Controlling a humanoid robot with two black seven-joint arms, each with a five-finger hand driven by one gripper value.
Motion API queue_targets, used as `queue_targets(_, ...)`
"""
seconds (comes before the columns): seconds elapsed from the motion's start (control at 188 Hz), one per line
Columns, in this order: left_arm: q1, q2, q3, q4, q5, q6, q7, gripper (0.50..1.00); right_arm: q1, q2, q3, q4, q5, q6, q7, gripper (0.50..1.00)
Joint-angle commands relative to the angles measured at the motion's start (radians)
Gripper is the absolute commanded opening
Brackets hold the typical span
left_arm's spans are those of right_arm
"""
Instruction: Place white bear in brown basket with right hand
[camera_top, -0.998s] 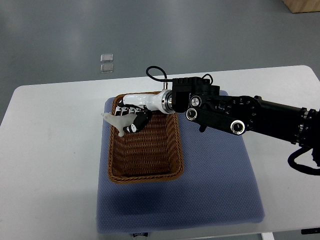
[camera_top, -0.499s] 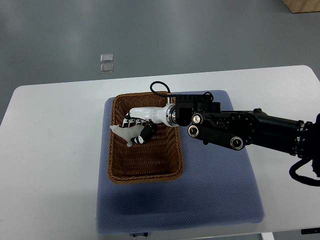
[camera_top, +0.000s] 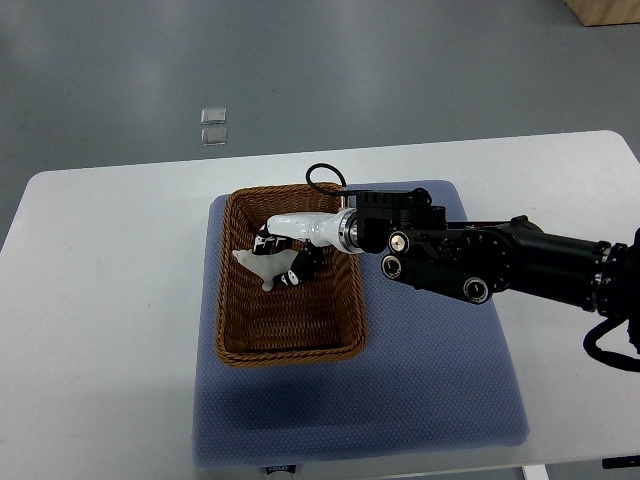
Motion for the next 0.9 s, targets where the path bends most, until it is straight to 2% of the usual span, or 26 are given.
queue_targets(0.0,0.000,0.000,-0.002,0.001,0.000,0.000,0.000,1.000,0.002,-0.001,0.001,-0.001,0.001,0.002,0.000,0.832)
queue_targets(0.037,0.000,0.000,-0.002,0.003,0.000,0.000,0.000,1.000,0.002,-0.003,0.003,0.000,0.001,0.002,0.000,0.854)
queue_targets(0.133,0.000,0.000,-0.002,0.005,0.000,0.000,-0.001,1.000,0.005,-0.012,0.006,0.000,0.002,0.008,0.000,0.864)
queue_targets(0.191,0.000,0.000,-0.002,0.003,0.000,0.000,-0.001,1.000,0.011,-0.021,0.015,0.000,0.005,0.009,0.000,0.889)
queue_targets(0.377,0.000,0.000,-0.002,0.001,0.000,0.000,0.000,1.000,0.072,-0.074,0.058,0.005,0.031,0.018,0.000,0.893)
queue_targets(0.574,0.000,0.000,-0.002,0.001,0.000,0.000,0.000,1.000,0.077,-0.164,0.248,0.006,0.079,0.087,0.003,0.891)
queue_targets(0.675,0.000,0.000,-0.002,0.001,0.000,0.000,0.000,1.000,0.041,-0.176,0.403,-0.001,0.137,0.063,0.008,0.891)
queue_targets(0.818,0.000,0.000,-0.002,0.000,0.000,0.000,0.000,1.000,-0.090,-0.158,0.664,-0.006,0.264,0.003,0.017,0.891)
queue_targets(0.892,0.000,0.000,-0.002,0.000,0.000,0.000,-0.001,1.000,-0.169,-0.136,0.777,-0.006,0.343,-0.028,0.043,0.893)
